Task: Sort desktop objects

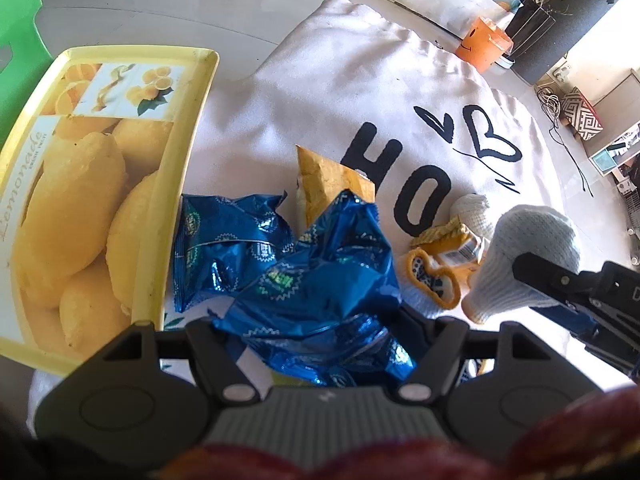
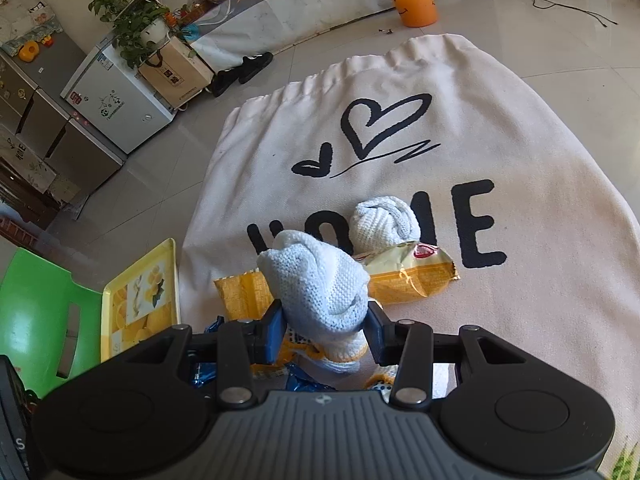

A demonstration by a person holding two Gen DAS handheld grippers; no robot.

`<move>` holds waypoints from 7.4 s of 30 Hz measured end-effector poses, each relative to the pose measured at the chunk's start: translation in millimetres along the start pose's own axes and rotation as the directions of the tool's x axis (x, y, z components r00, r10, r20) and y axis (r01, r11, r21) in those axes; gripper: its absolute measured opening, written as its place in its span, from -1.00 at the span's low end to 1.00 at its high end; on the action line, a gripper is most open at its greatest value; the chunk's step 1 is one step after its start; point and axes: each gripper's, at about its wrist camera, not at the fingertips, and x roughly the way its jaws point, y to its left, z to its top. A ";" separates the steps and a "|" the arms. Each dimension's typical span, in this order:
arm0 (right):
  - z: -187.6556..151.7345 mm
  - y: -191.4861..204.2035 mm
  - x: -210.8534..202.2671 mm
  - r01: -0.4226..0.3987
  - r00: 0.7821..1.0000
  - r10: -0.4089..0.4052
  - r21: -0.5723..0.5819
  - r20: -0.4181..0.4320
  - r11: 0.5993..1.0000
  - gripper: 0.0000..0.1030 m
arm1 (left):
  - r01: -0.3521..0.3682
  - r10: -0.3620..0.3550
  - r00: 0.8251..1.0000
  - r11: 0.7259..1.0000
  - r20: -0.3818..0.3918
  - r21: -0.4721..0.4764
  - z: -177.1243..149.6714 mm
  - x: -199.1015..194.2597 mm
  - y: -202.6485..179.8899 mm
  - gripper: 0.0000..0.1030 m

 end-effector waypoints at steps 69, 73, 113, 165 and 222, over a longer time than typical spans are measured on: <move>-56.9 184.3 101.6 -0.323 0.946 0.296 -0.280 -0.134 0.904 0.08 | -0.276 0.382 0.918 0.809 0.106 -0.520 41.8 -60.3 177.1 0.87; -52.3 178.2 92.0 -0.261 0.965 0.245 -0.311 -0.088 0.914 0.15 | -0.269 0.362 0.927 0.828 0.103 -0.492 42.8 -56.9 168.8 0.90; -25.1 61.7 40.2 0.087 0.994 -0.101 -0.279 -0.039 0.956 0.39 | -0.156 0.167 0.985 0.961 0.032 -0.230 29.8 -16.5 73.2 0.99; 19.4 -47.5 -14.1 0.128 0.991 -0.124 0.082 -0.053 0.988 0.45 | -0.012 0.018 0.994 0.998 -0.104 0.059 -2.0 60.1 -14.8 0.99; -19.0 -60.7 56.7 0.169 0.932 -0.139 0.062 -0.336 0.984 0.49 | -0.041 0.027 0.974 0.998 -0.225 -0.054 -67.4 42.5 -27.9 0.99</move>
